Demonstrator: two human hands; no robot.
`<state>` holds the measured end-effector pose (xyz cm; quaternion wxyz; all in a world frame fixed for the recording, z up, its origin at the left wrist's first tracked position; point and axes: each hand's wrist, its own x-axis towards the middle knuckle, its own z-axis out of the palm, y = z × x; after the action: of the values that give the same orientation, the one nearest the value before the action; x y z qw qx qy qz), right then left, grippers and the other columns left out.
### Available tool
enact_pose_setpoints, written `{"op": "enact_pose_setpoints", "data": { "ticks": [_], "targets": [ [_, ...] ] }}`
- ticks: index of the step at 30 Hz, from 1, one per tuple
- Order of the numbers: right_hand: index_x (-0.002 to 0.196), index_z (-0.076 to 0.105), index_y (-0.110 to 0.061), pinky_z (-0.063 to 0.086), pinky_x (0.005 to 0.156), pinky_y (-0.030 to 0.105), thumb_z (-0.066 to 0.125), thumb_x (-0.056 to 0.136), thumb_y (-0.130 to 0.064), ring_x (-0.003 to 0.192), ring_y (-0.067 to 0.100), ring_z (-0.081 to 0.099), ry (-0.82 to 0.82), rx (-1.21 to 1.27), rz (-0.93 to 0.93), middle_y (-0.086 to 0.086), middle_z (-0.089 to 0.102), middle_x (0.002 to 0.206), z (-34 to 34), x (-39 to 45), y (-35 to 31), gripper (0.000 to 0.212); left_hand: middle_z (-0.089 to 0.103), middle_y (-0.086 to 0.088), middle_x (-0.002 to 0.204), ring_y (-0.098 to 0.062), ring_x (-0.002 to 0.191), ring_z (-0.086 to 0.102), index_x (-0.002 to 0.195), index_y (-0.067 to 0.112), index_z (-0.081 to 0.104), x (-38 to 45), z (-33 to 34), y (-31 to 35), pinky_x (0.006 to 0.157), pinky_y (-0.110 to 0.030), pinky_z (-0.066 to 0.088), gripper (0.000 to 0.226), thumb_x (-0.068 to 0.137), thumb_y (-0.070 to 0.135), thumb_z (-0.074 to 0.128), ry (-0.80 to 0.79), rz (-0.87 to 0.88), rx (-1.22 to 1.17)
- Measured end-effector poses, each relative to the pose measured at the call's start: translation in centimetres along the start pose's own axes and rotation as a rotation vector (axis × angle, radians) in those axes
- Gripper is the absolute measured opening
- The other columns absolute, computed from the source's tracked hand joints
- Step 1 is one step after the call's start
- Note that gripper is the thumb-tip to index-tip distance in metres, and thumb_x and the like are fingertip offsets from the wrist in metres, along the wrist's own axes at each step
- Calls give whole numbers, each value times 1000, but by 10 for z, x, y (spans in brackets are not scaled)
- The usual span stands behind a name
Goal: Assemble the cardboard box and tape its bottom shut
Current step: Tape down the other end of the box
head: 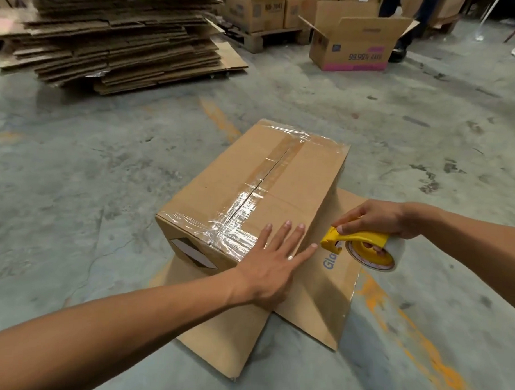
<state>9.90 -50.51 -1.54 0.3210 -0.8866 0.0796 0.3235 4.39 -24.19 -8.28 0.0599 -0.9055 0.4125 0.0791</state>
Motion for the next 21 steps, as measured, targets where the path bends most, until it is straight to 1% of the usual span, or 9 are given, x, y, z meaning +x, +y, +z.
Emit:
{"op": "enact_pose_setpoints", "data": {
  "ticks": [4, 8, 10, 11, 13, 14, 17, 19, 21],
  "targets": [
    [114, 75, -33, 61, 80, 40, 76, 82, -40, 95, 27, 71, -32, -32, -13, 5, 75, 106, 2, 4, -6, 33, -28, -7, 160, -34, 145, -27, 152, 33, -20, -28, 6, -36, 118, -56, -9, 80, 97, 24, 37, -3, 36, 25],
    [116, 74, -32, 56, 57, 25, 74, 85, -38, 72, 15, 69, -98, -48, -37, 2, 75, 97, 10, 6, -20, 32, -32, -1, 159, -27, 144, -31, 148, 34, -30, -70, 15, -82, 118, -51, -16, 71, 102, 27, 24, 9, -38, -28],
    [116, 73, -32, 54, 52, 23, 73, 86, -37, 60, 11, 68, -144, -44, -58, 2, 74, 90, 16, 9, -31, 30, -33, 2, 158, -23, 144, -33, 146, 36, -32, -93, 22, -108, 117, -48, -19, 67, 104, 28, 19, 39, -85, -44],
    [115, 73, -32, 54, 51, 22, 72, 87, -36, 56, 9, 67, -163, -44, -69, 1, 75, 86, 19, 11, -36, 29, -33, 5, 158, -21, 144, -32, 146, 37, -32, -105, 27, -121, 117, -46, -19, 67, 104, 26, 19, 59, -111, -53],
    [117, 72, -30, 53, 48, 22, 71, 87, -36, 51, 8, 66, -211, -43, -87, -2, 74, 77, 28, 14, -49, 31, -29, 7, 159, -20, 146, -28, 148, 36, -29, -131, 38, -148, 119, -45, -15, 77, 98, 11, 25, 100, -188, -46],
    [118, 72, -30, 53, 49, 22, 70, 87, -38, 53, 8, 66, -230, -53, -99, -3, 74, 79, 33, 14, -56, 32, -25, 7, 161, -21, 147, -25, 150, 35, -26, -144, 44, -162, 120, -45, -12, 86, 92, 3, 29, 126, -234, -37],
    [118, 71, -36, 54, 59, 20, 68, 90, -39, 76, 8, 69, -262, -137, -170, -6, 71, 98, 58, 15, -76, 29, -12, 4, 163, -20, 150, -11, 153, 36, -14, -184, 60, -198, 122, -44, 0, 102, 81, -8, 43, 193, -398, -66],
    [123, 69, -38, 52, 62, 18, 63, 95, -32, 81, 6, 67, -299, -206, -247, -7, 67, 109, 81, 13, -87, 29, -3, -1, 164, -22, 151, -2, 153, 36, -5, -205, 68, -216, 122, -46, 7, 98, 83, -6, 49, 207, -514, -127],
    [127, 64, -43, 53, 69, 22, 58, 94, -25, 91, 14, 65, -359, -318, -338, -3, 60, 124, 108, 12, -96, 38, -1, -6, 164, -23, 151, -1, 153, 31, 0, -217, 74, -226, 122, -43, 3, 84, 91, 0, 48, 229, -606, -207]
  ]
}}
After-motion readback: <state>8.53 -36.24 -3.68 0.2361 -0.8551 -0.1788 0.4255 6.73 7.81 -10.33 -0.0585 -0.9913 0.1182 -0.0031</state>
